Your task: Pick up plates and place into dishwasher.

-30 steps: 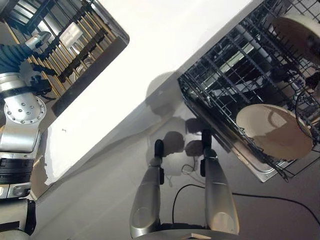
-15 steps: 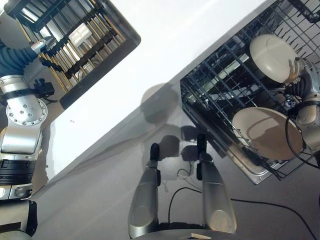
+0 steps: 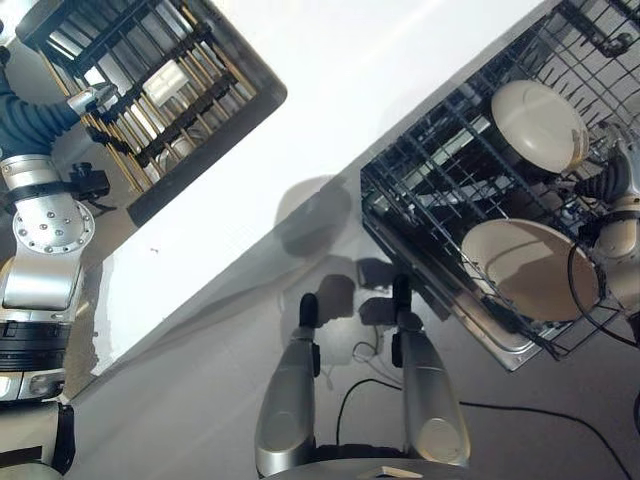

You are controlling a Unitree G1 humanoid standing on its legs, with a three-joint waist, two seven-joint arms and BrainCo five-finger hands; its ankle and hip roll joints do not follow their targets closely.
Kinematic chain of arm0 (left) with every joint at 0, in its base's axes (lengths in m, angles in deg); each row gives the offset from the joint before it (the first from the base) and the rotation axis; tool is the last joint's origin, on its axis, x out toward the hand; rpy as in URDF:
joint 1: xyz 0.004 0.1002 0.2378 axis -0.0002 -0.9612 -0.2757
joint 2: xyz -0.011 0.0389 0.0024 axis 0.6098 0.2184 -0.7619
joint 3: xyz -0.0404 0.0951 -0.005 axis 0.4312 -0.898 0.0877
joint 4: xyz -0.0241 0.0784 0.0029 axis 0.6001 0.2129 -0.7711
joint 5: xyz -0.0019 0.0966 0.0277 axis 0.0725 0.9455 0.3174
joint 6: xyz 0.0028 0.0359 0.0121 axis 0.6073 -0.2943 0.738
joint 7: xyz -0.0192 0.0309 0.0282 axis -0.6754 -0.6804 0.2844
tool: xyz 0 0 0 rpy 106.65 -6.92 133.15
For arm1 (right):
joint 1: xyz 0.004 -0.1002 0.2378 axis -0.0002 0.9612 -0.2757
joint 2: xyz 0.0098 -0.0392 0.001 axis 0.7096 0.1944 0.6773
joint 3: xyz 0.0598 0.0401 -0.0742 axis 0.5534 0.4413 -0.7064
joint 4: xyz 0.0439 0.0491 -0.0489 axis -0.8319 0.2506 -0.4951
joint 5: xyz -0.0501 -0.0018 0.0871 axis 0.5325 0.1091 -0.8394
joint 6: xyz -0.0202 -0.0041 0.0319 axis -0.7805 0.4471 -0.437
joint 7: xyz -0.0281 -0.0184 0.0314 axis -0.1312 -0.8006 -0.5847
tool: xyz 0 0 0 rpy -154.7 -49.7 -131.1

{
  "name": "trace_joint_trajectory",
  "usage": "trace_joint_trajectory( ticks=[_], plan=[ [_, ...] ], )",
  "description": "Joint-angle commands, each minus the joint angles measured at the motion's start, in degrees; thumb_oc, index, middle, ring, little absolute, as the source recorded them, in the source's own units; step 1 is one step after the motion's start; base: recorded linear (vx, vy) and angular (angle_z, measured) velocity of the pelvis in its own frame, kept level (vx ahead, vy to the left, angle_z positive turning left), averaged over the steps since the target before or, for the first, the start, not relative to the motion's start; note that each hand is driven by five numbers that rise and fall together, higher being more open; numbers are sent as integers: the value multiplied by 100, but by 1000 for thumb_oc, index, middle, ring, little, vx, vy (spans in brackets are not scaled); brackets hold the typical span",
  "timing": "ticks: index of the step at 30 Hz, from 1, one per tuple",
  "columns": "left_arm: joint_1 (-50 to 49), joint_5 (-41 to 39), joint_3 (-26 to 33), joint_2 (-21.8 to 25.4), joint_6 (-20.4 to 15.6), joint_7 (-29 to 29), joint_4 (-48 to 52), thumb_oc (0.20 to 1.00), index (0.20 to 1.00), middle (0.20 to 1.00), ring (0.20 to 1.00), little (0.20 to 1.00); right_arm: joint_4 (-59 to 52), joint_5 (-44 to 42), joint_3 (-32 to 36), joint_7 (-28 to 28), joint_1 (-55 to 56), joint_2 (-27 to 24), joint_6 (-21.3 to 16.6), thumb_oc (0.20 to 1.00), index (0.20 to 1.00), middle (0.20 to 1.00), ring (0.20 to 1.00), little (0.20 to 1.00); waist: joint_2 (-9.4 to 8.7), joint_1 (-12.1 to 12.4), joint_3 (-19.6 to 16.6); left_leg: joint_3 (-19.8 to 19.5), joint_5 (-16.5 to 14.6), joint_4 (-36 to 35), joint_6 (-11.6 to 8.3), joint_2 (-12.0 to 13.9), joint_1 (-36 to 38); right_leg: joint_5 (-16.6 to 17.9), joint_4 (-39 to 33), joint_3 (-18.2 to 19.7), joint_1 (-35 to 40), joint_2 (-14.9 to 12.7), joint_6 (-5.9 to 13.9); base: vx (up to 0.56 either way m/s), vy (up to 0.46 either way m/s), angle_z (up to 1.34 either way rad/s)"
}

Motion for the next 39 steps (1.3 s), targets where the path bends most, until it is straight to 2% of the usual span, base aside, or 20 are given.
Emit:
trace_joint_trajectory(
  ticks=[1,8,14,18,21,26,32,35,39],
  plan=[
    [-396,-58,530,-120,-367,-119,-26,1000,1000,1000,1000,1000,-785,-241,538,-1034,202,49,-92,1000,1000,1000,1000,1000,-196,-222,-347,154,339,123,314,-29,-412,-423,47,-85,321,-140,78,3,75,0],
    [-914,102,626,-707,-521,-253,137,1000,1000,1000,1000,1000,-1602,-531,1293,-1923,846,848,-276,1000,1000,1000,1000,1000,-49,-351,-425,254,251,137,343,-76,-272,-413,34,48,347,-208,94,-4,133,-13],
    [-1161,-66,634,-952,-592,-184,130,1000,1000,1000,1000,1000,-1670,-825,1535,-2322,1147,1180,-452,1000,1000,1000,1000,1000,68,-401,-547,360,188,52,356,-100,-31,-385,-55,114,469,-325,125,-10,131,-11],
    [-1278,-120,602,-1131,-605,-175,150,1000,1000,1000,1000,1000,-1748,-862,1638,-2424,1280,1250,-441,1000,1000,1000,1000,1000,167,-453,-647,428,151,48,358,-141,108,-374,-86,178,555,-422,147,3,157,-10],
    [-1385,-93,601,-1271,-604,-176,167,1000,1000,1000,1000,1000,-1767,-1180,1800,-2605,1398,1330,-606,1000,1000,1000,1000,1000,254,-507,-689,483,81,126,363,-178,156,-398,-42,264,560,-483,168,-11,135,-10],
    [-1421,-45,462,-1573,-568,-286,102,1000,1000,1000,1000,1000,-1809,-1787,1822,-2734,1356,1476,-675,1000,1000,1000,1000,1000,546,-646,-642,554,-59,345,378,-317,149,-452,114,483,427,-607,203,-20,187,-10],
    [-1412,-167,179,-1861,-564,-432,43,1000,1000,1000,1000,1000,-1658,-1914,1638,-2642,901,1522,-595,1000,1000,1000,1000,1000,994,-841,-416,732,-156,497,387,-481,142,-498,274,813,249,-782,262,-15,214,-32],
    [-1419,-216,109,-1938,-550,-440,92,1000,1000,1000,1000,1000,-1601,-1957,1545,-2636,779,1574,-589,1000,1000,1000,1000,1000,1127,-907,-271,816,-194,605,394,-548,99,-531,412,939,137,-835,283,-18,134,-34],
    [-1346,-291,13,-1985,-483,-494,80,1000,1000,1000,1000,1000,-1490,-2239,1468,-2743,622,1651,-801,1000,1000,1000,1000,1000,1250,-1021,-98,956,-263,792,392,-586,1,-568,596,1048,-60,-896,305,-15,104,-22]
  ],
)
